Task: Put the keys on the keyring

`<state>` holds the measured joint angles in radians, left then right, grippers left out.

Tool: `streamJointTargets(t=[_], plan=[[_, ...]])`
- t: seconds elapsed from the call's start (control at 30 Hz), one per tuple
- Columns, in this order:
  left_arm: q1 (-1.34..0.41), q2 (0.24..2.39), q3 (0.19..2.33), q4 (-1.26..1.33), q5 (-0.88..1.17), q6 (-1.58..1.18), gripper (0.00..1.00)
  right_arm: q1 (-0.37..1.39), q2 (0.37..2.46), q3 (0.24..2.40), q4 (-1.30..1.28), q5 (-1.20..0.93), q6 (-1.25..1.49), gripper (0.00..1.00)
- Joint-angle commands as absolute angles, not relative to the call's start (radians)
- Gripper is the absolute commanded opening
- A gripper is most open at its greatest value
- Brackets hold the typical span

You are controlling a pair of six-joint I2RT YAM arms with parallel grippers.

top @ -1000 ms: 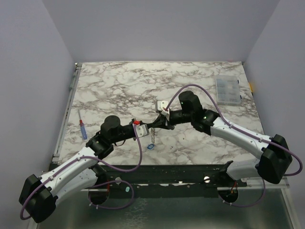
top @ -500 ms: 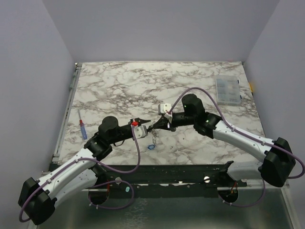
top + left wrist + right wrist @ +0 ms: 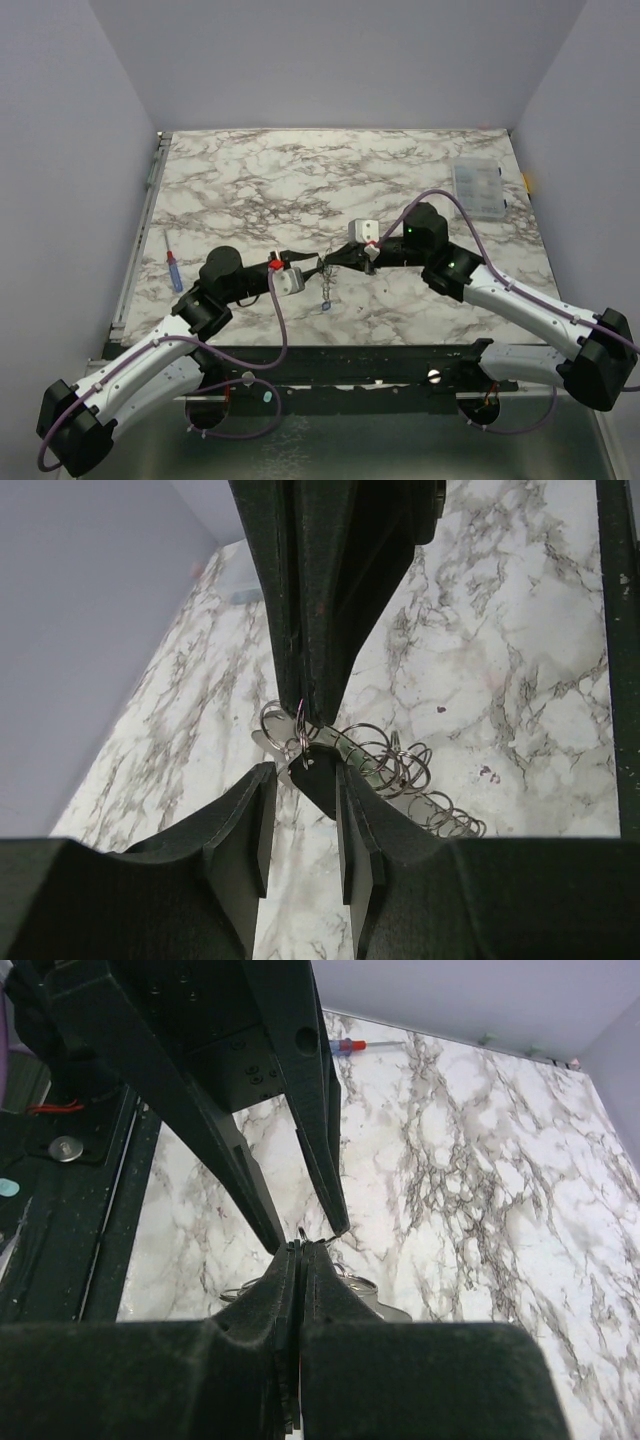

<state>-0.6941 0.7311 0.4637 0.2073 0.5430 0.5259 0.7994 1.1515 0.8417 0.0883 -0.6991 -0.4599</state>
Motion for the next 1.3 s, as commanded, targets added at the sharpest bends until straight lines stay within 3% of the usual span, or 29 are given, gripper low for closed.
streamJointTargets(t=[0.0, 0.57, 0.97, 1.27], plan=[[-0.693, 0.733, 0.461, 0.223, 0.63, 0.543, 0.35, 0.807, 1.141, 0.828, 0.13, -0.692, -0.451, 0.01], [-0.692, 0.745, 0.462, 0.242, 0.632, 0.553, 0.23, 0.807, 1.172, 0.849, 0.11, -0.738, -0.454, 0.01], [-0.693, 0.749, 0.474, 0.245, 0.631, 0.542, 0.0, 0.807, 1.177, 0.852, 0.114, -0.782, -0.446, 0.01], [-0.693, 0.693, 0.452, 0.37, 0.63, 0.448, 0.0, 0.806, 1.15, 0.682, 0.597, -0.788, -0.262, 0.01]])
